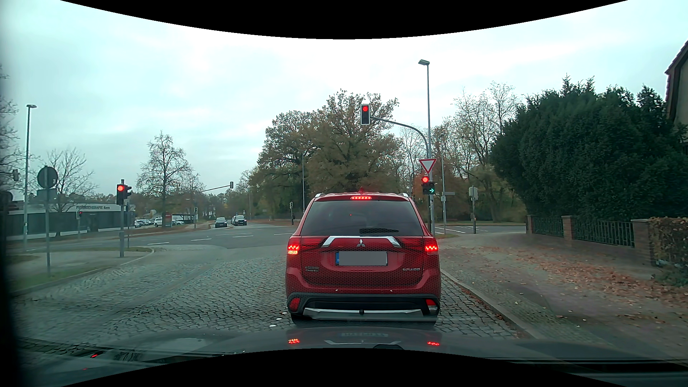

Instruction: Follow the waypoints while adhering to traffic rules and regulations

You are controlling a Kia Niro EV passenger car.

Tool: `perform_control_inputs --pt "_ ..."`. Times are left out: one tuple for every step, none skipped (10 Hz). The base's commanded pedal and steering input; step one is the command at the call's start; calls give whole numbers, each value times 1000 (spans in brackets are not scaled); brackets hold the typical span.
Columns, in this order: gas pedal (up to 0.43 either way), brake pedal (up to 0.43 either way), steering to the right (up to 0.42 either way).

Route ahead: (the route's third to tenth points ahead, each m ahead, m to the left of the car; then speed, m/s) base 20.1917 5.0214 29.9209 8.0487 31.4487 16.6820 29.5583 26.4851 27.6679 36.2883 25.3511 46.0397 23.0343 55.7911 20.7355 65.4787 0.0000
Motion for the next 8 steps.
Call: perform_control_inputs --pt "0 366 -4" --pt "0 366 -4" --pt "0 366 -4" --pt "0 366 -4" --pt "0 366 -4" --pt "0 366 -4" --pt "0 366 -4" --pt "0 366 -4"
